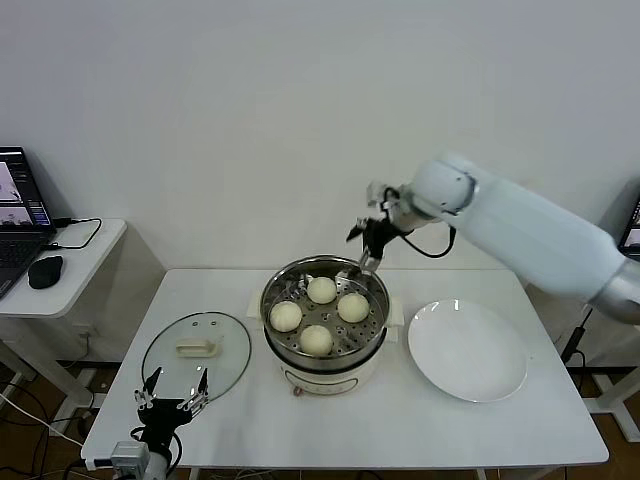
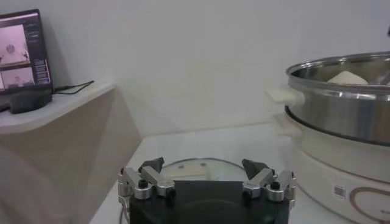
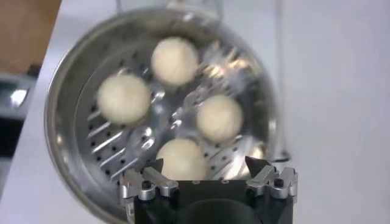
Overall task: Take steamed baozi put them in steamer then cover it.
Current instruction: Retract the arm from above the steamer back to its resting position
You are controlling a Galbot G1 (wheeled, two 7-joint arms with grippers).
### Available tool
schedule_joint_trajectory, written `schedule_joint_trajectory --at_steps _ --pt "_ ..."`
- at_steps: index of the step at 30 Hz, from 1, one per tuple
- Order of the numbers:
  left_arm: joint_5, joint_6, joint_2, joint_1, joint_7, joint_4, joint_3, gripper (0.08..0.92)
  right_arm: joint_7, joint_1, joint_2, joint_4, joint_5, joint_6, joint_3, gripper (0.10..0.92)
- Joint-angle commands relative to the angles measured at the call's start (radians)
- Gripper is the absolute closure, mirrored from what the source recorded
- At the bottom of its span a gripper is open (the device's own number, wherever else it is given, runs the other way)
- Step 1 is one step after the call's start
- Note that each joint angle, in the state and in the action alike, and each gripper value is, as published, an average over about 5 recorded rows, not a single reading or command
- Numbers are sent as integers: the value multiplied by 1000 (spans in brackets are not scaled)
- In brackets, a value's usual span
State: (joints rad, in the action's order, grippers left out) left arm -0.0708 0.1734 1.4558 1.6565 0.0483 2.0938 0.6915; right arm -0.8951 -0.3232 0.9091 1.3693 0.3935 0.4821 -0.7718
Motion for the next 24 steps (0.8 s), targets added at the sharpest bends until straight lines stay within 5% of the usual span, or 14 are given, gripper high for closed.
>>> schedule_joint_trajectory --at_steps 1,9,24 --pt "-80 -54 7 14 8 4 -16 177 470 337 -165 194 80 -86 490 202" --pt "-87 -95 4 14 -25 -7 -15 177 636 868 -196 344 61 -202 966 203" --pt "297 -137 -34 -39 -17 -65 6 177 798 1645 51 479 152 -463 1505 202"
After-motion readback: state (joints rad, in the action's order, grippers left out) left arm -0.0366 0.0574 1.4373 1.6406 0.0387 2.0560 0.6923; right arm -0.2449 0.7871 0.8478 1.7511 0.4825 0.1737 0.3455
